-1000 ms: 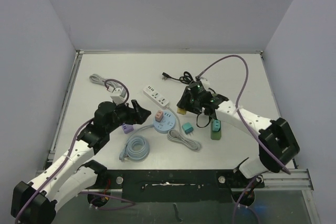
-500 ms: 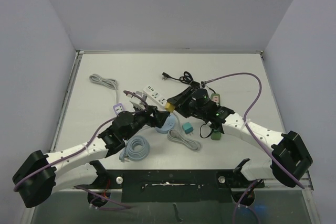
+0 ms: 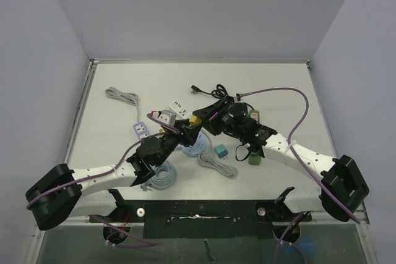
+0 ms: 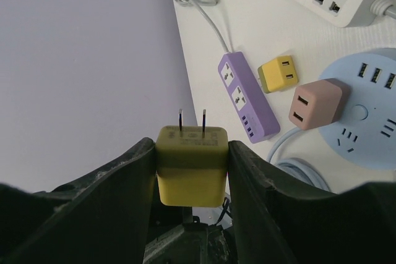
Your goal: Insert the plug
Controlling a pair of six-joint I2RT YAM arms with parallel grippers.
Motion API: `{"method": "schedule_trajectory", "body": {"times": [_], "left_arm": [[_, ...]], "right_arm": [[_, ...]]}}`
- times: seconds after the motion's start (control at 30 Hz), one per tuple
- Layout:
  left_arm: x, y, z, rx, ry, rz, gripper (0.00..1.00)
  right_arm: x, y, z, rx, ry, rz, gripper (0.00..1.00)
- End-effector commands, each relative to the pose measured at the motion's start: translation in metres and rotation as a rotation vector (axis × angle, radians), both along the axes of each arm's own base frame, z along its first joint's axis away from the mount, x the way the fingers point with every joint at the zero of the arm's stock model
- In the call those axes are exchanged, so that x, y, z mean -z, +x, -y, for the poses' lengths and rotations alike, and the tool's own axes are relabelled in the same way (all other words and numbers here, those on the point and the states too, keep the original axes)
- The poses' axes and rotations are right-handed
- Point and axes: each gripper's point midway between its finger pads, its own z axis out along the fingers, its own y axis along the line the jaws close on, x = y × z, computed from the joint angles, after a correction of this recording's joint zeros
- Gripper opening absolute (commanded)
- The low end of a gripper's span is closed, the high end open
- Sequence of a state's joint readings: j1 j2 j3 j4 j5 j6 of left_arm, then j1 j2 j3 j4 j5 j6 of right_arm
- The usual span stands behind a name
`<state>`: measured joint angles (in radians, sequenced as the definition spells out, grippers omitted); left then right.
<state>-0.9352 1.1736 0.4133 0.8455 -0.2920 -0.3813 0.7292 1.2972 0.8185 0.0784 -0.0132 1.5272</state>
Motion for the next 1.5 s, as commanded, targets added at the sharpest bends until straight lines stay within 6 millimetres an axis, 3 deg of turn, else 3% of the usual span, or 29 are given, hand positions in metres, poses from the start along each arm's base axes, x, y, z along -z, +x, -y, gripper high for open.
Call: {"method": "schedule_trajectory", "body": {"times": [0.0,0.2,0.33,0.4,0.5,0.6,0.73,0.83,0.87,0.97,1.07,1.23,1.47], "left_arm": [[-0.036,0.004,-0.002,-0.038,-0.097,0.132,0.47],[-0.040,0.007,-0.001,-0.057,-0.089,0.200,0.42],[-0.047,0.008,-0.004,-0.073,-0.104,0.238,0.24],[-0.051,0.009,-0.003,-0.075,-0.099,0.232,0.10],[-0.041,0.014,0.004,-0.066,-0.018,0.144,0.01],[-0.030,0.011,0.006,-0.044,0.051,0.061,0.00],[-0.016,-0.005,0.008,0.041,0.129,-0.060,0.00],[-0.013,-0.022,0.011,0.132,0.165,-0.135,0.00],[-0.007,-0.026,0.012,0.155,0.187,-0.171,0.00],[-0.021,-0.033,0.018,0.208,0.196,-0.252,0.01],[-0.022,-0.034,0.017,0.233,0.194,-0.387,0.02],[-0.011,-0.030,0.005,0.248,0.130,-0.675,0.03],[-0.017,-0.039,0.003,0.296,0.068,-0.803,0.05]], "right_arm": [[-0.046,-0.003,-0.007,-0.023,0.132,0.081,0.45],[-0.051,-0.007,-0.007,-0.038,0.172,0.074,0.46],[-0.057,-0.010,-0.005,-0.045,0.181,0.081,0.48],[-0.056,-0.011,-0.003,-0.050,0.174,0.088,0.56],[-0.049,-0.005,0.016,-0.042,0.109,0.120,0.67],[-0.038,-0.001,0.046,0.020,0.002,0.149,0.76],[-0.028,-0.004,0.081,0.091,-0.114,0.207,0.79],[-0.028,-0.009,0.092,0.078,-0.179,0.269,0.80],[-0.029,-0.011,0.094,0.056,-0.213,0.301,0.80],[-0.039,-0.019,0.087,-0.077,-0.307,0.439,0.80],[-0.045,-0.030,0.079,-0.234,-0.389,0.575,0.80],[-0.040,-0.056,0.067,-0.492,-0.485,0.857,0.77],[-0.050,-0.074,0.056,-0.563,-0.646,1.394,0.77]]}}
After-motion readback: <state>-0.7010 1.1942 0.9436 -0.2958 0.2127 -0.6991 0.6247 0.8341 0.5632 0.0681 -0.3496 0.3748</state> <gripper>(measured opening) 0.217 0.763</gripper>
